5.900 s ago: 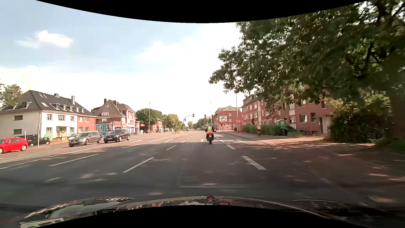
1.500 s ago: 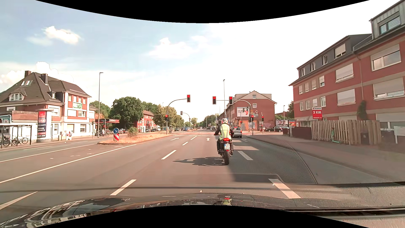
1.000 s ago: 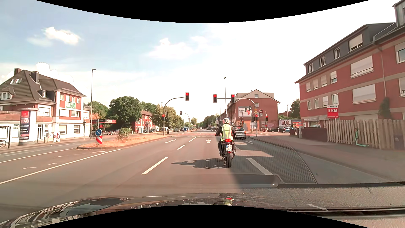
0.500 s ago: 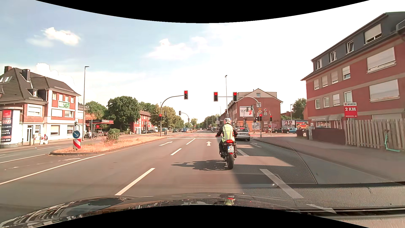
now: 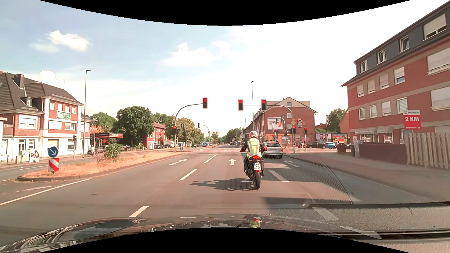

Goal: Follow the waypoints while adhering to traffic rules and regulations

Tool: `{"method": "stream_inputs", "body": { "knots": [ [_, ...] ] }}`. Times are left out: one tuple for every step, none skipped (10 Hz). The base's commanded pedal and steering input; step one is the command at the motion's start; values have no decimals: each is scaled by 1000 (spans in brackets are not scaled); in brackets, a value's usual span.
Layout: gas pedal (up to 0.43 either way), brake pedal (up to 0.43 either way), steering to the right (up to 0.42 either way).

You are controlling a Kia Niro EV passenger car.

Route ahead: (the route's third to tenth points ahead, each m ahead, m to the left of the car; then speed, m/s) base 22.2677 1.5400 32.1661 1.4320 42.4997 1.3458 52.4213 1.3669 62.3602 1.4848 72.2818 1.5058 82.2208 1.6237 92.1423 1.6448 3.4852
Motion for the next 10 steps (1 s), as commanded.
{"method": "stream_inputs", "body": {
  "knots": [
    [0,0,-3],
    [0,0,-4],
    [0,0,-3],
    [0,0,-4],
    [0,0,-4],
    [0,0,-4],
    [0,0,-4],
    [0,0,-4],
    [0,0,-4],
    [0,0,-4]
  ]
}}
